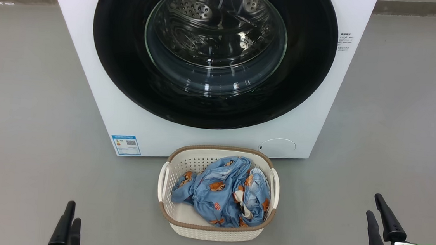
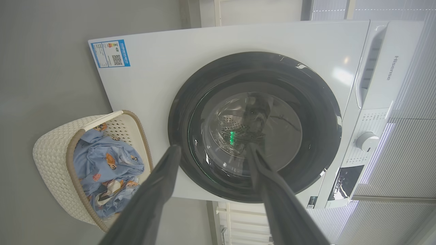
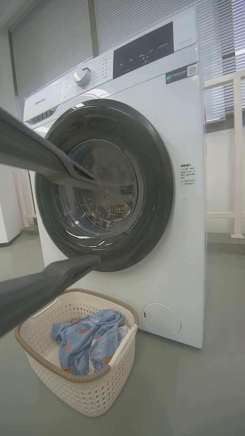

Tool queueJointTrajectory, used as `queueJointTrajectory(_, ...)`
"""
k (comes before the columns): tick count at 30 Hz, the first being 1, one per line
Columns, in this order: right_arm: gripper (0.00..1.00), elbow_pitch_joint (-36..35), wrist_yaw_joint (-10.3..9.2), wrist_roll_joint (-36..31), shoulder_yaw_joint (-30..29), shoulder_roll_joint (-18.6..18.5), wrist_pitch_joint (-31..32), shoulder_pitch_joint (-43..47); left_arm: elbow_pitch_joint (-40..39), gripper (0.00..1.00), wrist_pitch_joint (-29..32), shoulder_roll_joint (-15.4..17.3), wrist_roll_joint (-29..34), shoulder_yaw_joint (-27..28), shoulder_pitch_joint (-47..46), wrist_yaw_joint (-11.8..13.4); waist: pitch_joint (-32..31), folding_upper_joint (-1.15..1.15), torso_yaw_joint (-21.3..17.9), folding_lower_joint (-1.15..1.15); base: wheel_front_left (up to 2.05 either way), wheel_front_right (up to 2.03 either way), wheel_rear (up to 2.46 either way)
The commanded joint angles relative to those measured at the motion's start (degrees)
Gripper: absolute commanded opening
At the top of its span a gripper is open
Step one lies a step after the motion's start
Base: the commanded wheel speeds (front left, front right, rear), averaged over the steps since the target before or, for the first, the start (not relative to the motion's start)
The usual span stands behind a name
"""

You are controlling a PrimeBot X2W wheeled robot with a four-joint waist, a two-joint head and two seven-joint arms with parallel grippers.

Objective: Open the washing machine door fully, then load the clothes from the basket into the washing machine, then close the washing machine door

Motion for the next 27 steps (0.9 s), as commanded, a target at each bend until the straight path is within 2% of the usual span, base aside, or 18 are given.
queueJointTrajectory(1, 1.0, -1.83, 0.1, 0.44, 0.47, -0.49, -0.45, -2.52, -1.91, 1.0, -0.26, 0.52, 0.41, 0.13, -2.33, -0.06, 0.01, 0.0, 0.01, -0.01, 0.0, 0.0, 0.0)
queueJointTrajectory(12, 1.0, -3.24, 0.13, 0.29, 1.75, -0.63, -1.51, -3.67, -3.51, 1.0, -1.95, 0.66, 1.18, -0.35, -3.11, -0.1, 0.03, 0.0, 0.08, -0.01, 0.0, 0.0, 0.0)
queueJointTrajectory(27, 1.0, -5.34, 0.16, -3.52, 4.78, -2.02, -4.28, -5.25, -5.49, 1.0, -4.55, 1.63, 4.53, -1.9, -4.2, -0.16, -0.13, 0.0, 0.28, -0.01, 0.0, 0.0, 0.0)
